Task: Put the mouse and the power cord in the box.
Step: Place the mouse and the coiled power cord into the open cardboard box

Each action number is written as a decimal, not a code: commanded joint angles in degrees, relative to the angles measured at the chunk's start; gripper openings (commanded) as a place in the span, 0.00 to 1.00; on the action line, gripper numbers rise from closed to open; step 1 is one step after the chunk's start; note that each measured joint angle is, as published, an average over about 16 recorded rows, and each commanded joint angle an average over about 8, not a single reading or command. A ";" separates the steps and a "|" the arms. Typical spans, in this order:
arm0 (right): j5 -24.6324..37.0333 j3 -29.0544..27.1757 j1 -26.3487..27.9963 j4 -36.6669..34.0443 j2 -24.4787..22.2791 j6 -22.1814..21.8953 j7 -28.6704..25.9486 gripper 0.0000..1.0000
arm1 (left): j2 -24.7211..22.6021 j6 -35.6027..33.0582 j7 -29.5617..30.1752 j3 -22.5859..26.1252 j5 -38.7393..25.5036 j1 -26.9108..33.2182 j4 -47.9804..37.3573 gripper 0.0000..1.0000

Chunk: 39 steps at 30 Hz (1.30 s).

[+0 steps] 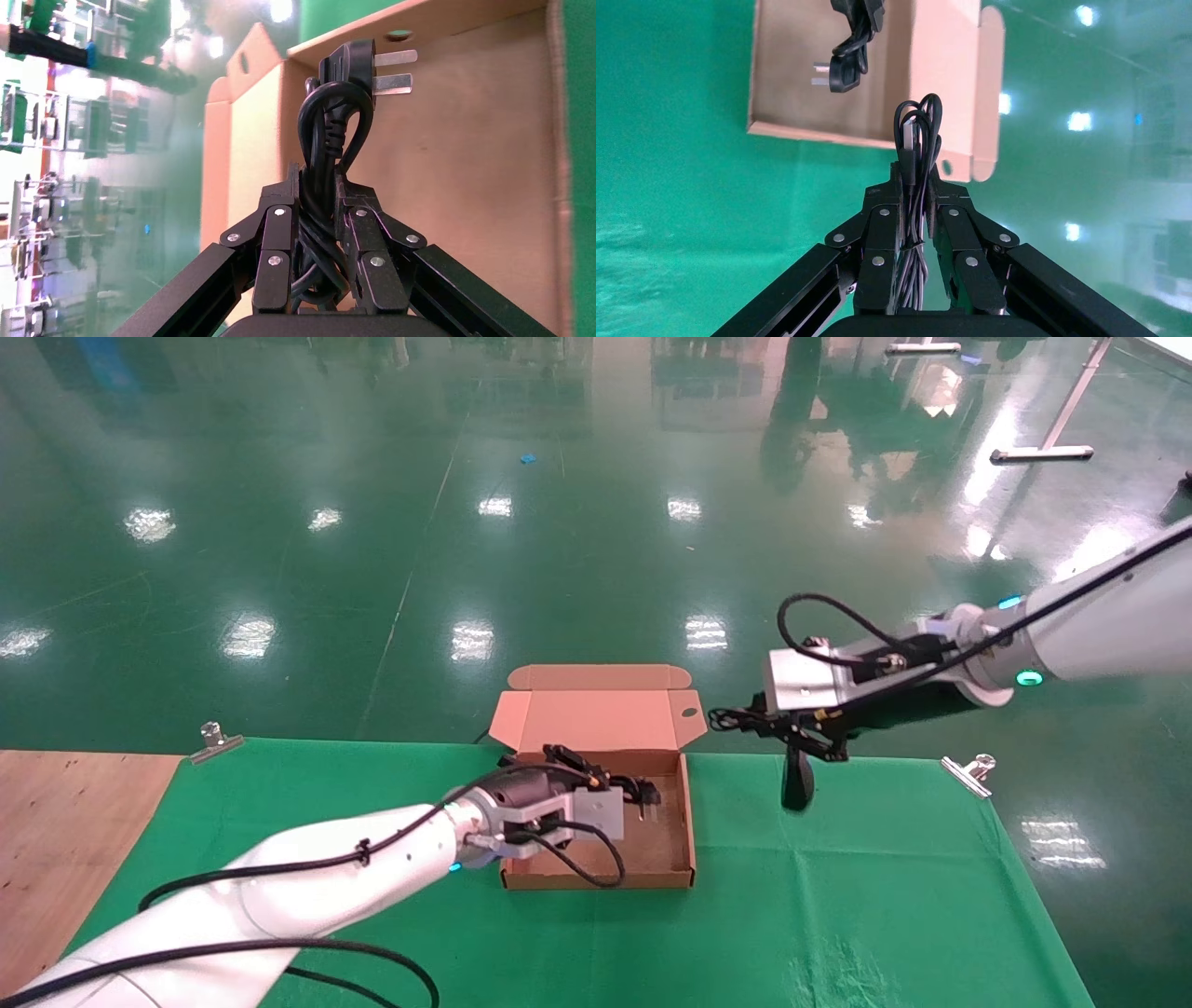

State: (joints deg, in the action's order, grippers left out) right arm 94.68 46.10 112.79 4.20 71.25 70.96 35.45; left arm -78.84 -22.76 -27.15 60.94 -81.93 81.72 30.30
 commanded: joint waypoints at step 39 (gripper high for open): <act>-1.02 0.21 0.23 3.98 6.97 -1.50 -3.33 0.00 | 11.69 -14.93 1.87 5.43 25.28 6.33 1.29 1.00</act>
State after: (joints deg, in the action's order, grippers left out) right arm 93.39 46.92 112.43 9.45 77.95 69.10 31.14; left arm -66.75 -37.91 -26.07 65.99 -56.05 87.14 31.71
